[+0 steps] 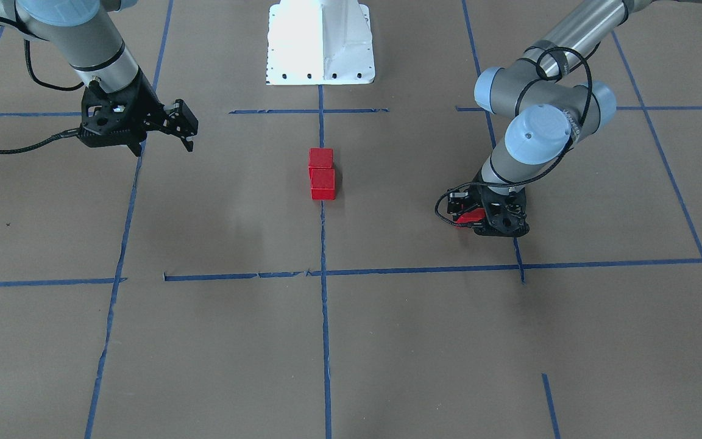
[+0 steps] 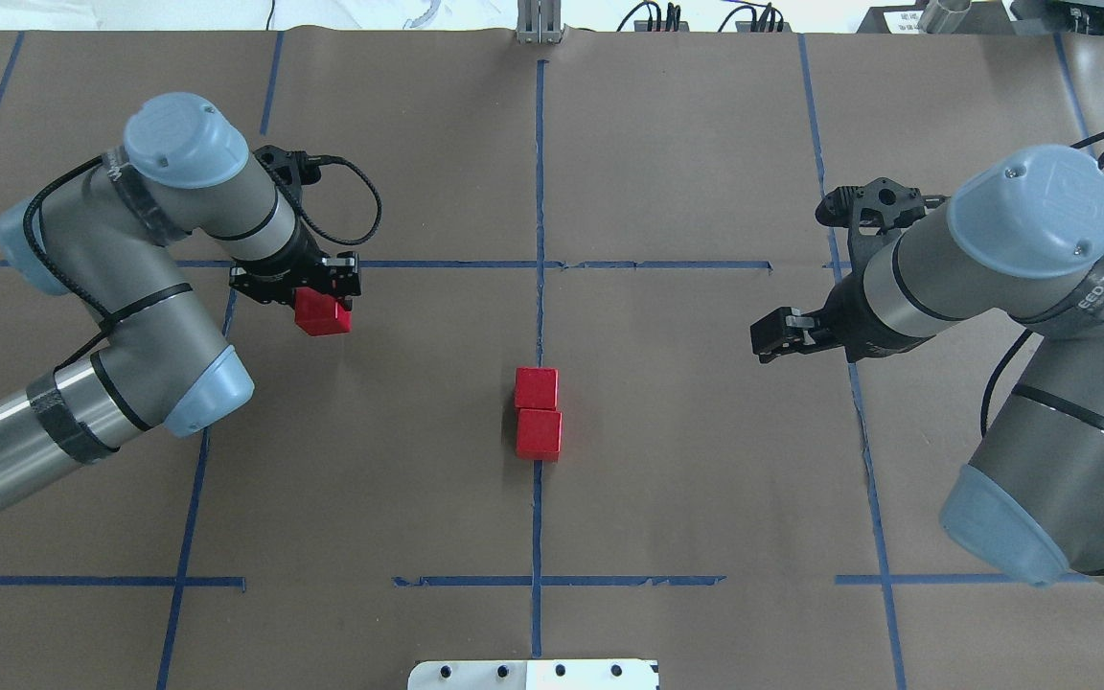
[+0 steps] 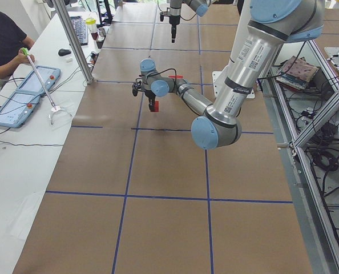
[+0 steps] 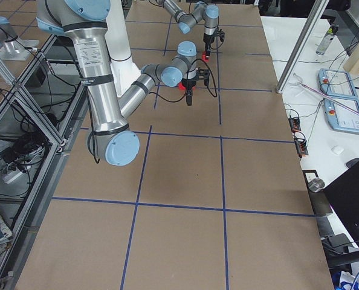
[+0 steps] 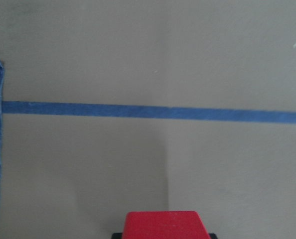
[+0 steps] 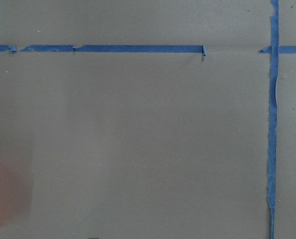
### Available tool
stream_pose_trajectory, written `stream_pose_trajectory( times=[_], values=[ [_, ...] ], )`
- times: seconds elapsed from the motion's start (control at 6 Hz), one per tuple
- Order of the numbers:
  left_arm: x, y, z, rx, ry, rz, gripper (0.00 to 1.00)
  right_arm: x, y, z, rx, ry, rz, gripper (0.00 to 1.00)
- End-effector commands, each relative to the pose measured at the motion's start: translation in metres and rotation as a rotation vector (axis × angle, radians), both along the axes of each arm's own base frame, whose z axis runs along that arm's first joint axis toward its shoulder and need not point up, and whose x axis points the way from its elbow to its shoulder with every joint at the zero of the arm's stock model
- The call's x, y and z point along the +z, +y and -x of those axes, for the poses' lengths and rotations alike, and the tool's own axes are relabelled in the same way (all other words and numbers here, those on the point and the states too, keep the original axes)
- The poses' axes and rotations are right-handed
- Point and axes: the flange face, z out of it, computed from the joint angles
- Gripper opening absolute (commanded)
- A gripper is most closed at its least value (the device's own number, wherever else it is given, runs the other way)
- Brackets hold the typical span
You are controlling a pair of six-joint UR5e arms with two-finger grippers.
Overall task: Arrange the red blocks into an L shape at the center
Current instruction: 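Carry the cube with the left gripper next to the two-cube column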
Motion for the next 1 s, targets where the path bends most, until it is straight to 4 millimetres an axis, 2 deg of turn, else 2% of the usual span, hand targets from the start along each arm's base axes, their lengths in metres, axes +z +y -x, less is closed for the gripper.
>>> stream_pose_trajectory(
  times=[0.0,0.17,0.33,0.67,0.83],
  values=[
    [-0.046,0.024,-0.043,-0.315,0.017,0.274,0.00,0.001,0.000,0.000,0.003,0.003,-0.002,0.99],
    [-0.072,0.034,-0.062,-0.557,0.017,0.505,0.00,0.002,-0.001,0.001,0.003,0.007,-0.002,0.99],
    [-0.094,0.055,-0.085,-0.676,0.018,0.632,0.00,0.002,-0.001,0.002,0.004,0.008,-0.002,0.99],
    [-0.096,0.100,-0.127,-0.831,0.011,0.856,0.00,0.002,0.000,0.003,0.001,0.008,-0.003,0.99],
    [-0.101,0.102,-0.129,-0.871,0.028,0.914,0.00,0.003,0.000,0.003,0.001,0.009,-0.002,0.99]
  ],
)
